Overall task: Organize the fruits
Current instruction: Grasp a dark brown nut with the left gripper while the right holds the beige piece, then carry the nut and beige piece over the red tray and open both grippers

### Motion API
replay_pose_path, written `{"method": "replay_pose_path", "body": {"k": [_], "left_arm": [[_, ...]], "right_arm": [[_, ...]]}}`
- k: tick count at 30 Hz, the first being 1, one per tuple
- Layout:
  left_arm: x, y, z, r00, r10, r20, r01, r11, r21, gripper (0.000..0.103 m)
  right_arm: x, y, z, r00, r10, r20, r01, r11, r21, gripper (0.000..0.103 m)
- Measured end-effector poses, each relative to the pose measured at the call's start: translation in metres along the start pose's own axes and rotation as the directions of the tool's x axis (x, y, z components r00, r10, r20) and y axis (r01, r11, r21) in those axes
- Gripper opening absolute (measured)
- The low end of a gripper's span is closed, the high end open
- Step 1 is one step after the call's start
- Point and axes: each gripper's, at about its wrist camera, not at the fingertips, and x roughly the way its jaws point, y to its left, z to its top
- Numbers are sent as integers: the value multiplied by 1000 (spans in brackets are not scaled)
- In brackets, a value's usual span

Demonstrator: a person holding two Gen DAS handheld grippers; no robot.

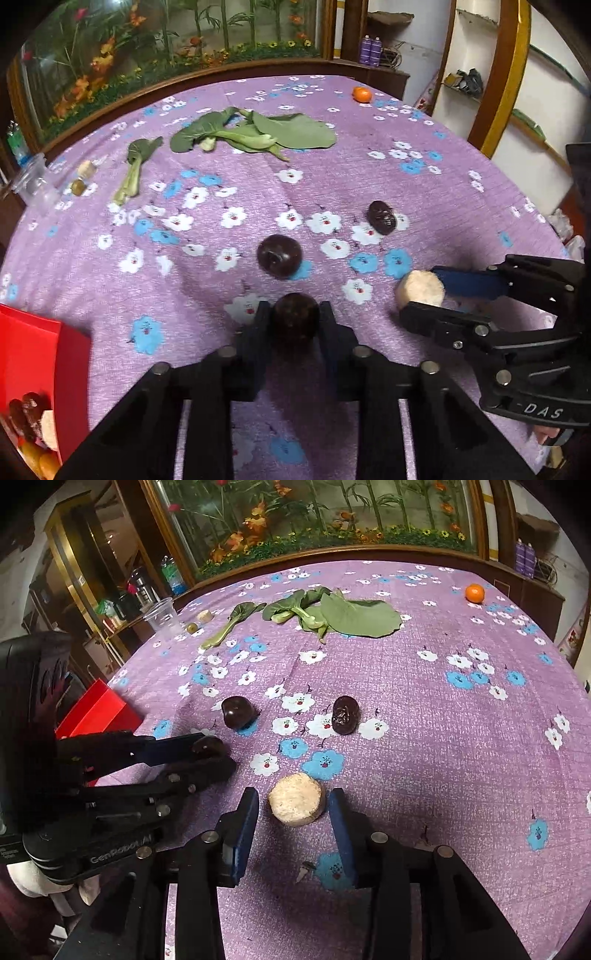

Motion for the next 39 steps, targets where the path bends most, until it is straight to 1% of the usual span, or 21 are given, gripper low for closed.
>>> {"method": "replay_pose_path", "body": {"k": [2,3,7,10,13,16,18,20,21,23,26,28,30,33,36,39], "left_arm": [[-2,1,-1,1000,1,6,-1,1000,-16,22],[-5,2,-2,1000,3,13,-3,1000,-23,22],[-21,9,-9,999,-5,49,9,997,-73,22],[-42,24,-15,996,-8,87,20,990,-137,22],[-66,47,-24,992,3,128,26,976,-218,22],[-95,78,-39,984,49,169,7,950,-312,22],[-111,97,-50,979,97,181,-26,932,-362,22],[-123,114,-60,972,146,186,-61,914,-401,23],[-132,127,-69,966,182,184,-87,898,-431,23],[-141,148,-82,958,227,174,-119,871,-477,23],[-149,175,-101,950,276,147,-158,830,-535,23],[-150,188,-112,947,293,130,-173,809,-562,23],[-151,195,-122,946,303,114,-186,798,-574,23],[-150,202,-131,949,300,103,-188,794,-578,23],[-150,206,-137,949,298,100,-188,794,-578,23],[-149,210,-140,949,297,102,-185,792,-582,23]], "right_arm": [[1,3,0,1000,-17,0,17,1000,-17,42],[1,4,-1,1000,-23,-2,23,999,-26,34],[-3,4,-2,1000,-6,-1,6,1000,-11,34],[-11,11,-2,1000,7,16,-7,1000,-18,34],[-19,27,0,999,26,29,-25,999,-44,34],[-22,46,4,998,53,32,-51,996,-73,34],[-22,62,8,996,85,27,-82,992,-92,34],[-19,80,11,993,120,16,-117,987,-109,34],[-17,90,13,990,138,8,-136,984,-117,34],[-12,110,18,985,174,-13,-174,975,-136,34],[0,147,25,974,223,-49,-229,958,-171,35],[8,169,27,969,237,-65,-246,948,-201,35],[17,192,32,966,246,-80,-258,938,-230,35],[35,222,41,964,250,-95,-267,928,-260,35],[54,239,51,962,251,-107,-271,926,-261,35],[72,248,59,957,262,-123,-285,927,-242,35]]}}
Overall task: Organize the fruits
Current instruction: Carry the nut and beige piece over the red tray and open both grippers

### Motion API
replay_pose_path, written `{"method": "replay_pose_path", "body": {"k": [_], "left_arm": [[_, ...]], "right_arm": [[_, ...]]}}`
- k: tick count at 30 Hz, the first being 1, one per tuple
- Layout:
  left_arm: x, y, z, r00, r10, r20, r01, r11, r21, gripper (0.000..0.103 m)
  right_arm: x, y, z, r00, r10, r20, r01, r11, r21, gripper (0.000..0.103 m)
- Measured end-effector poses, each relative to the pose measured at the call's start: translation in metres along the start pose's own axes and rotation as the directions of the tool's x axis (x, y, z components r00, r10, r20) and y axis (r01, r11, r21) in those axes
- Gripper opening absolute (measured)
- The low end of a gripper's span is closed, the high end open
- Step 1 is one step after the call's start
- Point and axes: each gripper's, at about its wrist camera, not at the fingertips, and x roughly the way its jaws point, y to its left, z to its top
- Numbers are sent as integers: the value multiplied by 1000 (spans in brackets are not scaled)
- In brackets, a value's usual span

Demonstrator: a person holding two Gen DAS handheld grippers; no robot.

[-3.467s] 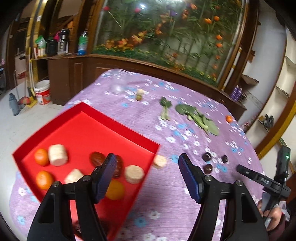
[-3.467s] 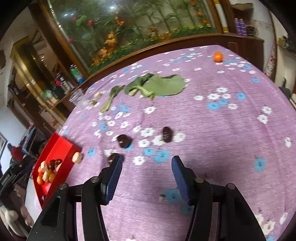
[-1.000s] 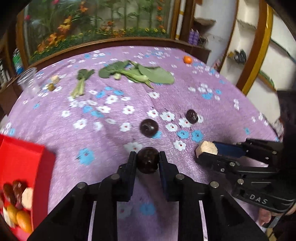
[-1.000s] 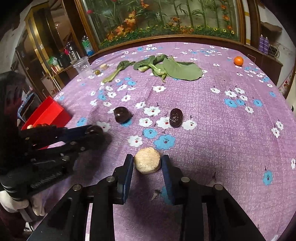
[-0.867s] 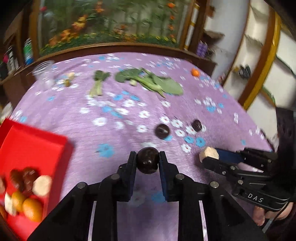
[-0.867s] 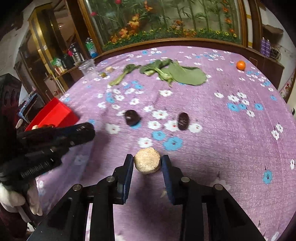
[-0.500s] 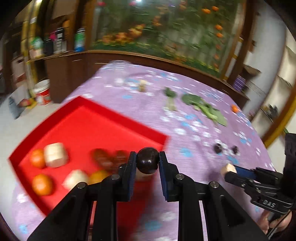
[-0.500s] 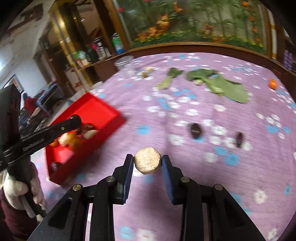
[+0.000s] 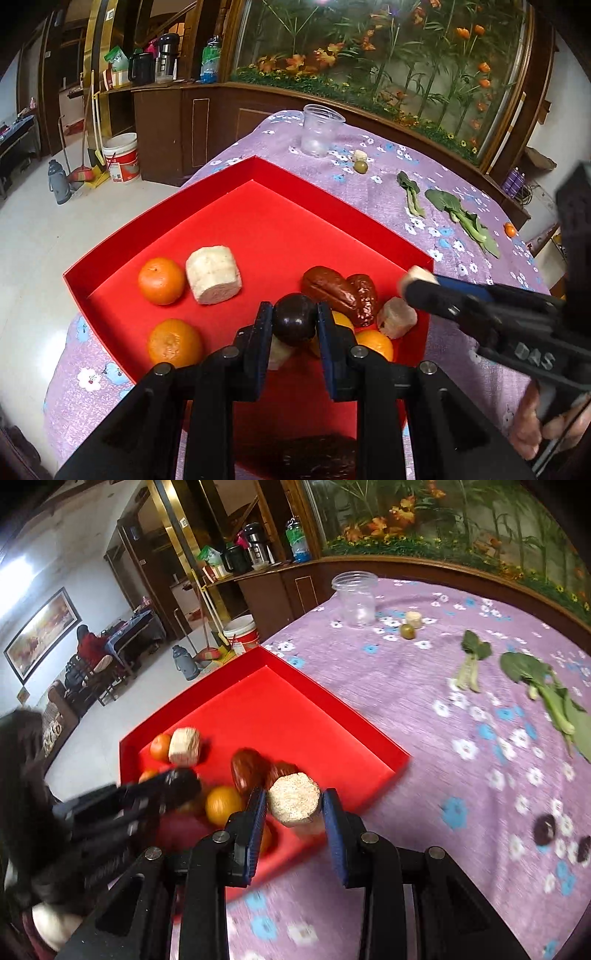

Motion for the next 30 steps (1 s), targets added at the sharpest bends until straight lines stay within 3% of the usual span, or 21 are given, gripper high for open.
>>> {"method": "replay_pose_path", "body": {"k": [12,13,16,20,30], "left_arm": [[5,8,1,1000,8,15,-8,1000,-13,25],[4,8,2,1000,6,15,-6,1000,-14,28],[0,4,2,999,16,31,-16,1000,-9,53],[-8,-3,3,998,40,56,-41,999,7,60],[-21,-16,3,995,74,70,-76,997,28,61]], "right_arm": [[33,-3,19,999,-43,-3,43,999,15,35],[34,-2,19,999,-45,3,45,999,11,35],[35,0,19,999,-39,11,39,999,2,35],[29,2,19,999,-34,36,34,999,5,45],[2,-5,15,997,-20,78,16,999,46,45]]}}
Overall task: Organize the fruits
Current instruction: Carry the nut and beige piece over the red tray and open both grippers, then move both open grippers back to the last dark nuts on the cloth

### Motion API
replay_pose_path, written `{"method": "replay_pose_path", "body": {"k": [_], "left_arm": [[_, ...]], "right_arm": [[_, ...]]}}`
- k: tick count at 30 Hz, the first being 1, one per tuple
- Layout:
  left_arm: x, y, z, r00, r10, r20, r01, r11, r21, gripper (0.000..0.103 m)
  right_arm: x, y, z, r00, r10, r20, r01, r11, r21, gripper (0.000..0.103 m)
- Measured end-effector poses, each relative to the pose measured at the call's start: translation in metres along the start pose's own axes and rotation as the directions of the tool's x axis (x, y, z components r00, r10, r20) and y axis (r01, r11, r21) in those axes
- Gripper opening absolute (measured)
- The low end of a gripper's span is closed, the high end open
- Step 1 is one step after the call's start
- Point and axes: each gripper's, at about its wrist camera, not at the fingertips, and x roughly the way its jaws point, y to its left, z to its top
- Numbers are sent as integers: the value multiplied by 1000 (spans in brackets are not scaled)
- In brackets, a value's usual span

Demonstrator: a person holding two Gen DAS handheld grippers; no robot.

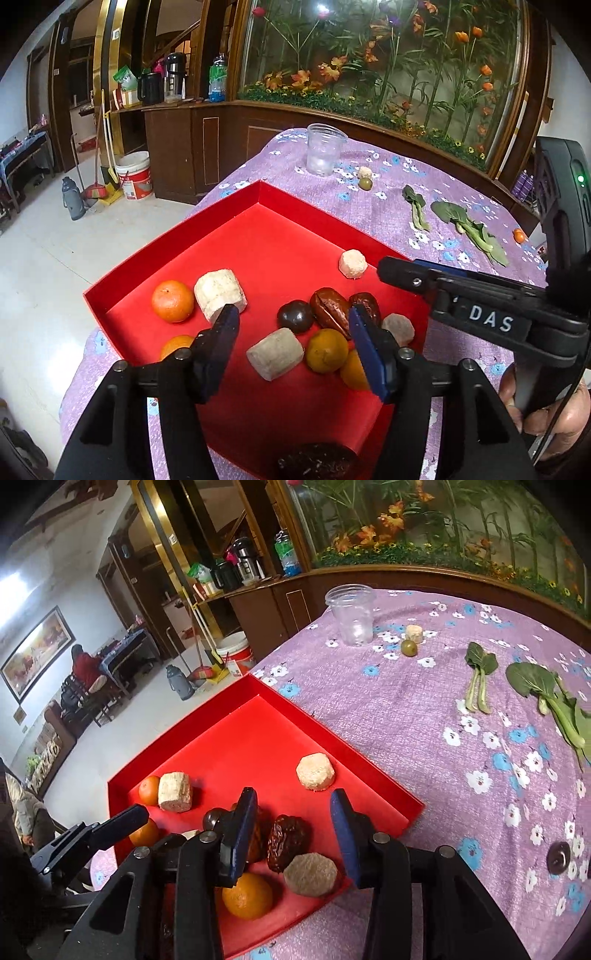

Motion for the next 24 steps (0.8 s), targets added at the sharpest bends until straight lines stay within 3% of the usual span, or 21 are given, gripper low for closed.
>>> {"method": "replay_pose_path", "body": {"k": [13,17,24], "left_arm": [[-28,-30,-2,999,22,37,-25,997,70,63],[-39,-44,-4,998,19,52,-24,995,100,69],[-56,-73,-12,998,-10,57,0,986,166,70]], "right_arm": [[-49,-30,-23,998,-29,55,25,998,66,52],[-69,-54,-35,996,-62,69,54,993,104,54],[-111,-113,-70,984,-163,66,150,974,168,58]]}}
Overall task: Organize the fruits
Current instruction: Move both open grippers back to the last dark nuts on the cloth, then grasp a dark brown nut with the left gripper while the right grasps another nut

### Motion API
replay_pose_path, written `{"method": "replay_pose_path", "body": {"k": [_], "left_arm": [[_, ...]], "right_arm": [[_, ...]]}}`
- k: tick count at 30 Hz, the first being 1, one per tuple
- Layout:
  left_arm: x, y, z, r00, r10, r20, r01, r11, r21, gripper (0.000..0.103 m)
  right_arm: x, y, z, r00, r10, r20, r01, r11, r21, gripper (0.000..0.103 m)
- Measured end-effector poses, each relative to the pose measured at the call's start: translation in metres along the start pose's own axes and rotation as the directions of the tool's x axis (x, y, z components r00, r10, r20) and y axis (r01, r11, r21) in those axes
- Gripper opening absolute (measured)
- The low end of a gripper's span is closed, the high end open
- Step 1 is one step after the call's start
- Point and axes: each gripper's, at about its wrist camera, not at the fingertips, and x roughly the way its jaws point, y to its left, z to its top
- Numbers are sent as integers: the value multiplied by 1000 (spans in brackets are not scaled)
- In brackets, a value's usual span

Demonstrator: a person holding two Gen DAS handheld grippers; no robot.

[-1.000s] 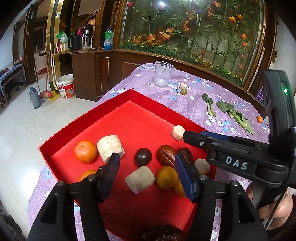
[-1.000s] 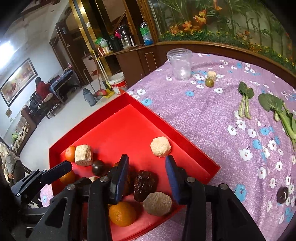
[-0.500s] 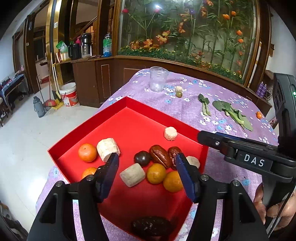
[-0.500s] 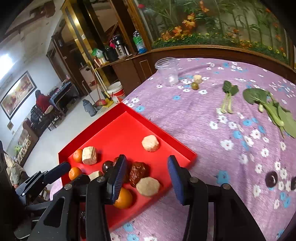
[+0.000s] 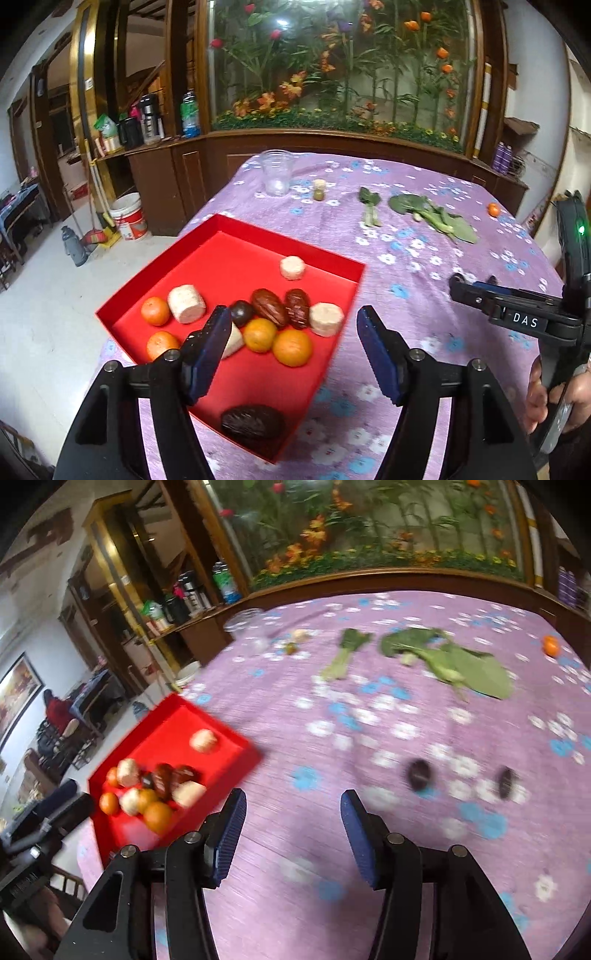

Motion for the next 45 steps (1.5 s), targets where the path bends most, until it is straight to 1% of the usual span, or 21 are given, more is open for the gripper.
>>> {"method": "replay_pose_path", "body": {"k": [4,7,11,14,15,16,17,18,20,22,25,27,29,30,31,32,34,35,39,42,45], "left_arm": [[-7,-12,3,996,-91,-12,91,996,2,70],[-20,-22,16,987,-158,17,157,987,31,69],[-43,-37,55,971,-231,68,225,971,84,69],[-57,-47,87,960,-255,113,242,963,122,71],[-60,-51,100,956,-263,131,246,960,131,74],[-61,-54,110,953,-268,142,250,959,137,82],[-60,-57,119,950,-274,148,254,957,140,85],[-56,-62,127,949,-278,150,257,956,143,85],[-46,-71,133,948,-285,144,264,953,147,85],[-24,-84,130,945,-311,105,294,944,151,85],[14,-102,118,941,-339,17,334,933,130,85],[47,-117,107,929,-365,-56,369,923,104,85],[67,-128,97,920,-380,-102,388,917,89,85],[83,-136,91,911,-390,-134,402,912,82,84],[89,-140,88,907,-394,-149,408,909,79,77],[99,-145,84,901,-398,-170,415,907,78,64],[117,-159,77,887,-406,-218,431,898,83,50],[124,-165,73,882,-408,-236,438,895,88,49],[148,-184,61,872,-401,-280,441,892,98,49],[161,-194,54,878,-380,-291,429,894,127,49],[176,-201,45,883,-349,-313,409,900,149,49]], "right_arm": [[-28,-45,-5,995,-94,16,94,995,37,58],[-60,-66,7,983,-170,67,169,985,28,58],[-113,-77,41,952,-246,180,246,969,23,58],[-151,-83,79,930,-247,273,244,969,46,58],[-162,-84,92,922,-243,300,238,970,56,61],[-170,-86,103,916,-237,325,228,971,65,66],[-173,-86,110,911,-230,342,219,973,71,75],[-175,-89,113,906,-226,357,213,974,77,77],[-164,-94,111,911,-219,350,201,976,89,77],[-138,-106,97,935,-188,300,160,980,115,77],[-90,-122,74,965,-172,198,146,979,139,75],[-60,-133,60,980,-146,135,125,980,156,56],[-35,-145,48,989,-120,86,103,978,181,47],[-26,-150,42,991,-115,70,100,977,189,46],[-18,-153,37,992,-113,59,99,976,194,46],[-12,-156,34,993,-109,52,97,976,196,46],[-4,-159,29,995,-95,36,87,978,189,46],[-2,-159,28,995,-93,33,86,979,183,46],[7,-154,25,996,-84,15,81,987,138,46],[17,-147,22,996,-91,-17,92,990,107,46],[22,-139,17,990,-138,-33,139,989,58,46]]}}
